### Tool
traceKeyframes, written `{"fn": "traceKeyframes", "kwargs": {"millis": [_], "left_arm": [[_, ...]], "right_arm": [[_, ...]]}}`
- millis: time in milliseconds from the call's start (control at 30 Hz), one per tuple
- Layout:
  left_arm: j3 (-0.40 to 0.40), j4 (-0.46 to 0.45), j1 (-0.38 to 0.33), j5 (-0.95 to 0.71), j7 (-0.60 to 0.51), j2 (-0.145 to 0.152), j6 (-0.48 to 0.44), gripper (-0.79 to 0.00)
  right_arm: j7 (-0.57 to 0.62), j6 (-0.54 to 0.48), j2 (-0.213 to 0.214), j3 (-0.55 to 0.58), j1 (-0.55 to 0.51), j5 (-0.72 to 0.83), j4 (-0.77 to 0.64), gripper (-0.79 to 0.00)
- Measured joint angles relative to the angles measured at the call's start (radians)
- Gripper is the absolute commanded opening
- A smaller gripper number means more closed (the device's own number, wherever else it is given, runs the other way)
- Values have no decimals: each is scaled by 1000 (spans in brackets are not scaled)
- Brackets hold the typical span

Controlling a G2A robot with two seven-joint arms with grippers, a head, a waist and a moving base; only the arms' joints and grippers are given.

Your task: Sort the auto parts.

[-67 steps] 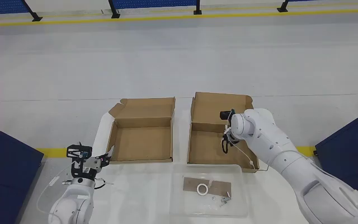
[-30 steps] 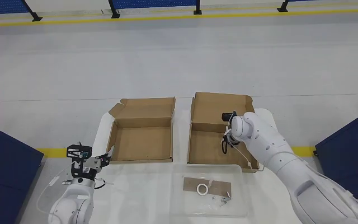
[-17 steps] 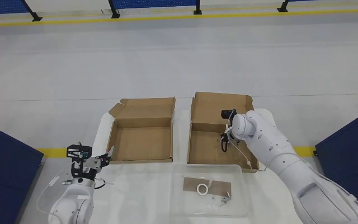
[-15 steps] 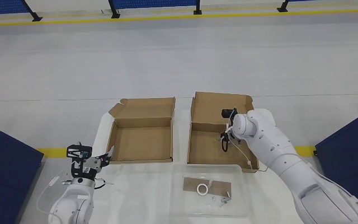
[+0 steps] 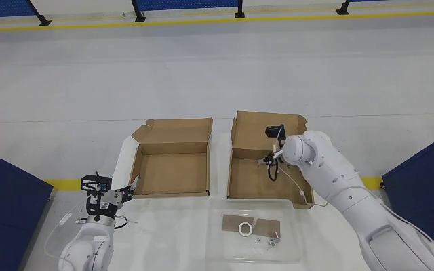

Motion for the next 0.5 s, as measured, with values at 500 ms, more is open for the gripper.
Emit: {"fn": "traceKeyframes", "kwargs": {"millis": [500], "left_arm": [[0, 0, 0, 0, 0, 0, 0, 0]], "right_arm": [[121, -250, 57, 101, -65, -12, -206, 0]]}}
